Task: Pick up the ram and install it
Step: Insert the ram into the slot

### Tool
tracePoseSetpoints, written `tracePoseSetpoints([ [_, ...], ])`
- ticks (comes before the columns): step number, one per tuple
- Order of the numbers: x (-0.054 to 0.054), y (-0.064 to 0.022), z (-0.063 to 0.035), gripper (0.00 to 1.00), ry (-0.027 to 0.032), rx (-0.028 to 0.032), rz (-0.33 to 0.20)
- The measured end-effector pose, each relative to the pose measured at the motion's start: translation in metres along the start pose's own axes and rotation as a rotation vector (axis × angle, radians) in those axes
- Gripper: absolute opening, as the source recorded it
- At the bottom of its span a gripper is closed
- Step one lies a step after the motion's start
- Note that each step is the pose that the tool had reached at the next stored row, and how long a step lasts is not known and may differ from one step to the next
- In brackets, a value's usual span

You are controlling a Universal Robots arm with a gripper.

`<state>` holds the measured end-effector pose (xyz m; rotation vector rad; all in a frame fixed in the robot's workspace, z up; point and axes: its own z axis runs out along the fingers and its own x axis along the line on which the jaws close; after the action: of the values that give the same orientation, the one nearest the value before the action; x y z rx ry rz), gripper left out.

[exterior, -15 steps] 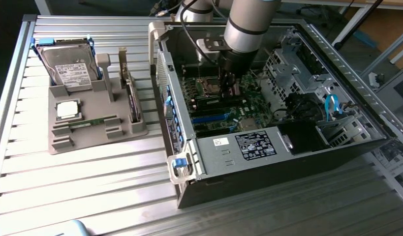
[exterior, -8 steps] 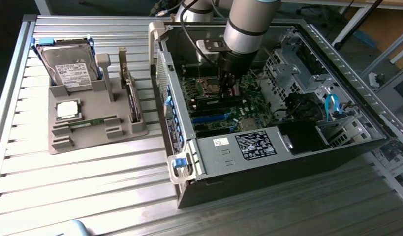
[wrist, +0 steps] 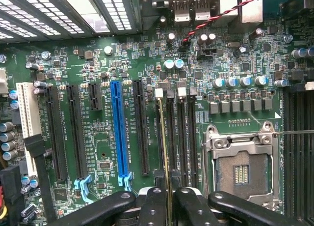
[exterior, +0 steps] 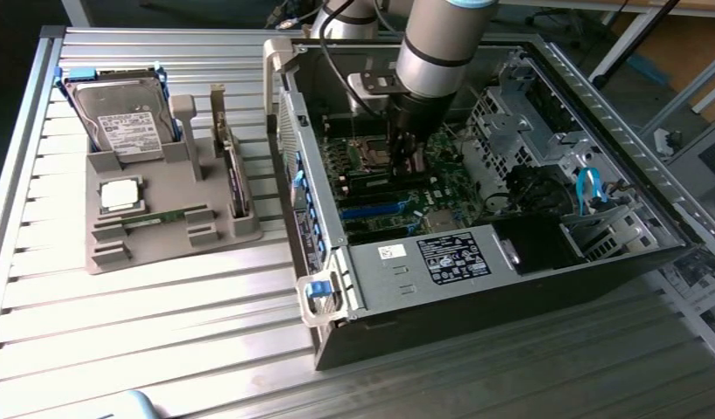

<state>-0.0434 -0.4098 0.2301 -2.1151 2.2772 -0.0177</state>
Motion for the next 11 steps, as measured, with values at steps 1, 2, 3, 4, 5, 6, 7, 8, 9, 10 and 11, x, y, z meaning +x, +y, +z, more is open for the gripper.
tracePoseSetpoints([
  [1, 0.0, 0.0, 0.0004, 0.14, 0.0, 0.0001, 0.0],
  [2, 0.0, 0.0, 0.0008, 0.14, -0.0001, 0.0002, 0.0],
  [3, 0.0, 0.0001, 0.0012, 0.14, 0.0, 0.0003, 0.0],
  [4, 0.0, 0.0001, 0.0017, 0.14, 0.0, 0.0004, 0.0],
  [5, 0.0001, 0.0001, 0.002, 0.14, 0.0, 0.0005, 0.0],
  [6, 0.0001, 0.0001, 0.0024, 0.14, 0.0, 0.0006, 0.0],
  [7, 0.0001, 0.0001, 0.0028, 0.14, 0.0002, 0.0007, 0.0],
  [8, 0.0001, 0.0001, 0.0031, 0.14, 0.0003, 0.0007, 0.0],
  [9, 0.0001, 0.0002, 0.0034, 0.14, 0.0004, 0.0008, 0.0],
  [10, 0.0001, 0.0002, 0.0038, 0.14, 0.0004, 0.0009, 0.0],
  [11, 0.0001, 0.0002, 0.0042, 0.14, 0.0004, 0.0011, 0.0],
])
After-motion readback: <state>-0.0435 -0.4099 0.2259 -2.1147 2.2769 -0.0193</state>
